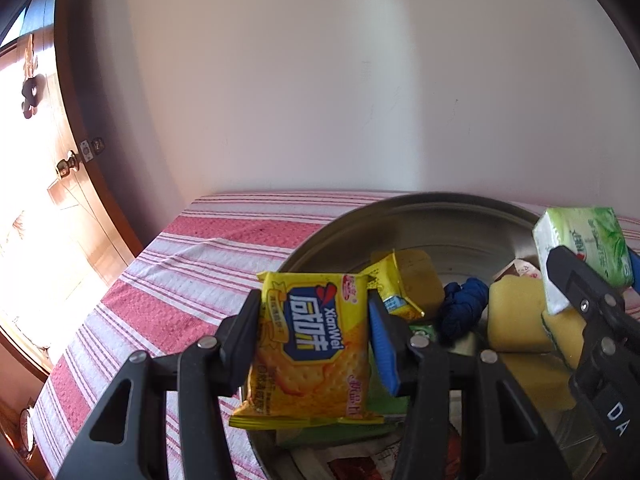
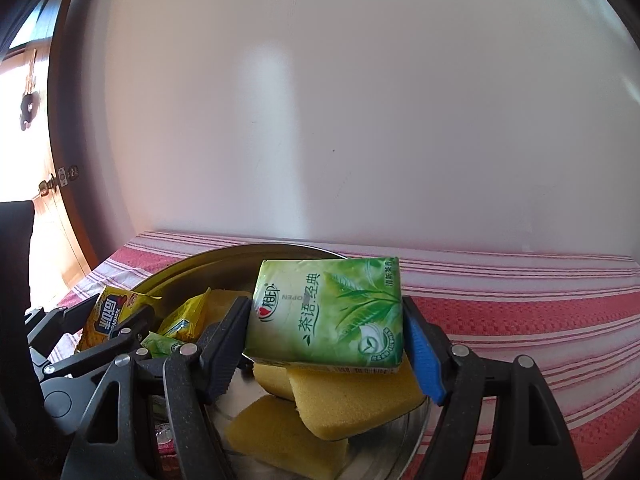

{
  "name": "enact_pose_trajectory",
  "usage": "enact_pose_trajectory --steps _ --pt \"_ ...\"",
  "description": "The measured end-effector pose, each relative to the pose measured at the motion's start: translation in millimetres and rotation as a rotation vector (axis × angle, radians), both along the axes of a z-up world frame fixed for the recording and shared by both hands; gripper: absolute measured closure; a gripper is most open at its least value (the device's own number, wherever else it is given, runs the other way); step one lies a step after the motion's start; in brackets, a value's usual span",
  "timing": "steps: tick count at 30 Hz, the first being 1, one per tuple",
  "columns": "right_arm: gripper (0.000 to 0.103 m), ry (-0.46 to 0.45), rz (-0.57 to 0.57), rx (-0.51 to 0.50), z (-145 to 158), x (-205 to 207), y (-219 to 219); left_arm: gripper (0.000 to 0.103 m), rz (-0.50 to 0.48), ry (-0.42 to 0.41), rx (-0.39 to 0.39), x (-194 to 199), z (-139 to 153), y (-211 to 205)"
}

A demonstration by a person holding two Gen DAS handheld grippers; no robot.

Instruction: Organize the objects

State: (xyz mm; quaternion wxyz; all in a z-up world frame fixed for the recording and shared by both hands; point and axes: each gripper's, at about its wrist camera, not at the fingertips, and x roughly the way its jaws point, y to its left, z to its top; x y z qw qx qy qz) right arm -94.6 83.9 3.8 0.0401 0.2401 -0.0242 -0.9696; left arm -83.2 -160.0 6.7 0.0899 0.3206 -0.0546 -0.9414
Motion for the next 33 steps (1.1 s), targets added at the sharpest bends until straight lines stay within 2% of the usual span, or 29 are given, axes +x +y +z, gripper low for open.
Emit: enact_pose_trajectory --steps 4,6,7,8,9,10,14,19,21,25,29,33 --pt "0.028 -0.004 0.012 0.003 -3.5 2.0 -3.4 0.048 -0.007 -0.019 -0.005 -0.1 -2.2 1.8" --pt "0.026 0.001 0.031 0.0 -2.6 1.7 -4.0 0.029 -0.023 -0.014 0.016 1.7 -0.6 2.7" --pt "0.023 0.001 0.049 0.001 -2.4 0.8 -5.7 0.013 -0.025 0.006 0.013 4.3 1.6 3.4" --pt "0.02 0.001 0.065 0.001 -1.7 1.5 -5.9 0.002 -0.025 0.033 0.003 7.1 4.0 5.4" --pt "0.017 0.012 0.07 -0.023 -0.8 2.8 -3.4 0.0 -0.032 0.057 -0.006 10.0 6.2 8.2" --pt "0.011 0.018 0.071 -0.047 -0.6 4.3 -0.3 0.0 -0.04 0.077 -0.02 12.2 7.2 11.2" --pt "0.009 0.054 0.073 -0.086 -1.4 10.6 5.3 0.0 -0.056 0.097 -0.087 14.5 4.1 23.8" --pt "0.009 0.15 0.039 -0.08 3.5 29.5 10.1 0.0 -0.066 0.112 -0.028 16.1 6.4 18.9" --pt "0.006 0.192 0.004 -0.08 5.7 37.6 14.8 0.0 -0.06 0.117 0.0 16.3 7.2 14.8" --pt "0.003 0.208 -0.041 -0.056 4.2 37.2 16.8 0.0 -0.058 0.136 0.044 17.5 7.6 9.3" --pt "0.003 0.184 -0.031 -0.05 -0.9 33.2 13.8 0.0 -0.058 0.155 0.042 18.7 6.3 9.9" --pt "0.003 0.225 -0.046 -0.015 -1.5 37.4 10.4 0.0 -0.061 0.199 0.007 23.1 5.3 16.2"
